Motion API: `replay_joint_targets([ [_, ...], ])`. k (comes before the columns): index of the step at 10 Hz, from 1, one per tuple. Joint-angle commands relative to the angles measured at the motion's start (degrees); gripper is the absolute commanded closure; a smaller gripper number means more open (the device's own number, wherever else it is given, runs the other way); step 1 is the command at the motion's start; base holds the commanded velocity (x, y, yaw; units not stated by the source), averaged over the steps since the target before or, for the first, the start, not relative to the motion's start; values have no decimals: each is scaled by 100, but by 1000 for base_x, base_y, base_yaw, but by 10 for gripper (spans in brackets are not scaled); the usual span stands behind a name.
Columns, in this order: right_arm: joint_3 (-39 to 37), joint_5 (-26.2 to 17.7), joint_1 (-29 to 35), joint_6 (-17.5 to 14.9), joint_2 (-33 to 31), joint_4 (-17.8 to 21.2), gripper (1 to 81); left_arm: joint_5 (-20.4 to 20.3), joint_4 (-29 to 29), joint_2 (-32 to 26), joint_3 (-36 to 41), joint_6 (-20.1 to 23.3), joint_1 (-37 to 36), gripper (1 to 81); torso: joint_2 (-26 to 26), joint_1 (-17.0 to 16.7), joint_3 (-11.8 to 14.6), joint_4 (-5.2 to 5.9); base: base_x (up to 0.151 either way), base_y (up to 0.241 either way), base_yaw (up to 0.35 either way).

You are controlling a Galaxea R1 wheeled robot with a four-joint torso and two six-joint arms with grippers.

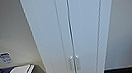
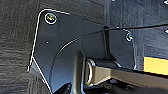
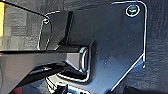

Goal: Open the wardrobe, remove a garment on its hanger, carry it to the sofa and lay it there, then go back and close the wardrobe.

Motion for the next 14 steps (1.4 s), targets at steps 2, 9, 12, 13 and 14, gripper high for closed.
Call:
replay_joint_targets([
  [2, 85, -310, 258, 26, -131, 3, 10, 334, 6, -69, 82, 43, -208, 10, 0, 0, 0, 0, 35, 0, 0],
  [9, 2033, -328, 1039, 26, -1482, 11, 10, 342, 6, -1359, 1907, 43, -743, 10, 5, 0, 0, 0, 0, 0, 0],
  [12, 3455, -362, 1786, 17, -2256, -14, 10, 368, 32, -2323, 3391, 96, -1427, 10, 5, 0, 0, 0, 0, 0, 0],
  [13, 3891, -354, 2014, 0, -2434, -77, 10, 369, 41, -2538, 3668, 105, -1665, 10, 5, 0, 0, 0, 0, 0, 0],
  [14, 4249, -319, 2226, -18, -2608, -85, 10, 377, 154, -2835, 4060, 105, -1947, 10, 5, 0, 0, 0, 0, 0, 0],
])
